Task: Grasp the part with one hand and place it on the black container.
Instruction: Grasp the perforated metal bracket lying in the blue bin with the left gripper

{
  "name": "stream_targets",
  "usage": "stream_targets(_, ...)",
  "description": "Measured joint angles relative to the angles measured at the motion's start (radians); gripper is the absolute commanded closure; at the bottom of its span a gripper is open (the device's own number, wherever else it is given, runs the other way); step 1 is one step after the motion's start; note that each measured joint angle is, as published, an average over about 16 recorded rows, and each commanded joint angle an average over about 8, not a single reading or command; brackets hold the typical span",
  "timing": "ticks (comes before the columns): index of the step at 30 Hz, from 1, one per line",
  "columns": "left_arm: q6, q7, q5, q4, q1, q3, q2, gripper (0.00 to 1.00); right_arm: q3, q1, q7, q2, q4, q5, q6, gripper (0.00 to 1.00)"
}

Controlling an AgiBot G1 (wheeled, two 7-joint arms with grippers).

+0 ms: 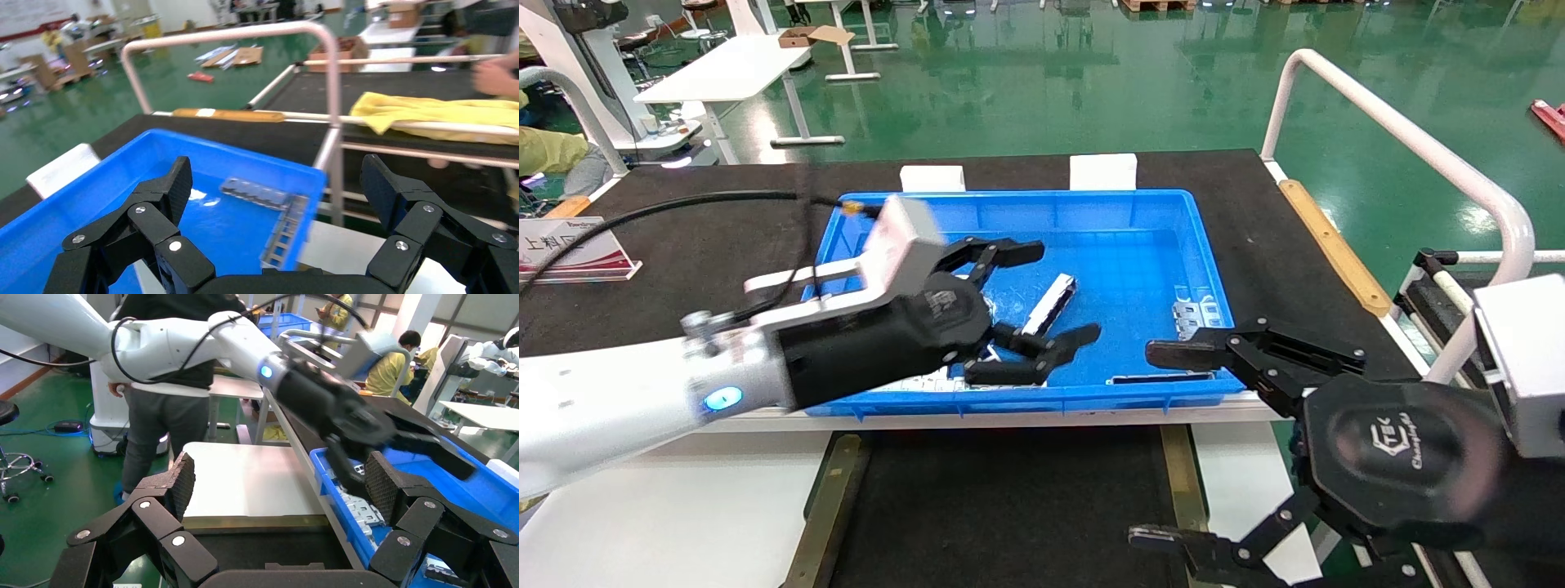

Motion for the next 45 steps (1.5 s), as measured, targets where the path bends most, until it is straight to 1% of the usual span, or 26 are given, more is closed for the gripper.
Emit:
stream_targets(6,-0.119,-0.01,0.11,0.109,-0.056,0.05,0.107,0.0,0.0,0.0,0.0,0.0,0.0,0.0,0.0,0.0)
stream_targets(14,-0.263,0.012,0.233,0.308,-0.126,0.105,0.25,0.0,-0.001,0.0,-0.001,0.0,0.0,0.001,0.0,0.0)
stream_targets(19,-0.342,0.033,0.276,0.436,-0.162,0.138,0.319,0.0,-0.001,0.0,-0.001,0.001,0.0,0.001,0.001,0.0)
stream_targets(25,-0.429,0.043,0.283,0.551,-0.188,0.194,0.366,0.0,-0.002,0.0,-0.001,0.001,0.0,0.001,0.001,0.0)
stream_targets(26,-0.442,0.042,0.279,0.565,-0.191,0.206,0.37,0.06,-0.002,0.0,-0.001,0.001,0.0,0.001,0.001,0.04)
stream_targets(27,-0.454,0.041,0.274,0.576,-0.194,0.218,0.373,0.19,-0.002,0.0,-0.001,0.001,0.0,0.001,0.001,0.13)
stream_targets(33,-0.516,0.02,0.225,0.615,-0.204,0.303,0.38,0.94,-0.002,0.001,-0.001,0.001,0.0,0.002,0.001,0.88)
stream_targets(34,-0.525,0.015,0.215,0.618,-0.205,0.318,0.38,1.0,-0.002,0.001,-0.001,0.001,0.0,0.002,0.001,0.97)
stream_targets(35,-0.533,0.01,0.205,0.62,-0.206,0.333,0.381,1.0,-0.003,0.001,-0.001,0.001,0.0,0.002,0.001,1.0)
stream_targets(45,-0.598,-0.017,0.111,0.632,-0.211,0.458,0.379,1.0,-0.003,0.001,-0.002,0.001,0.0,0.002,0.001,1.0)
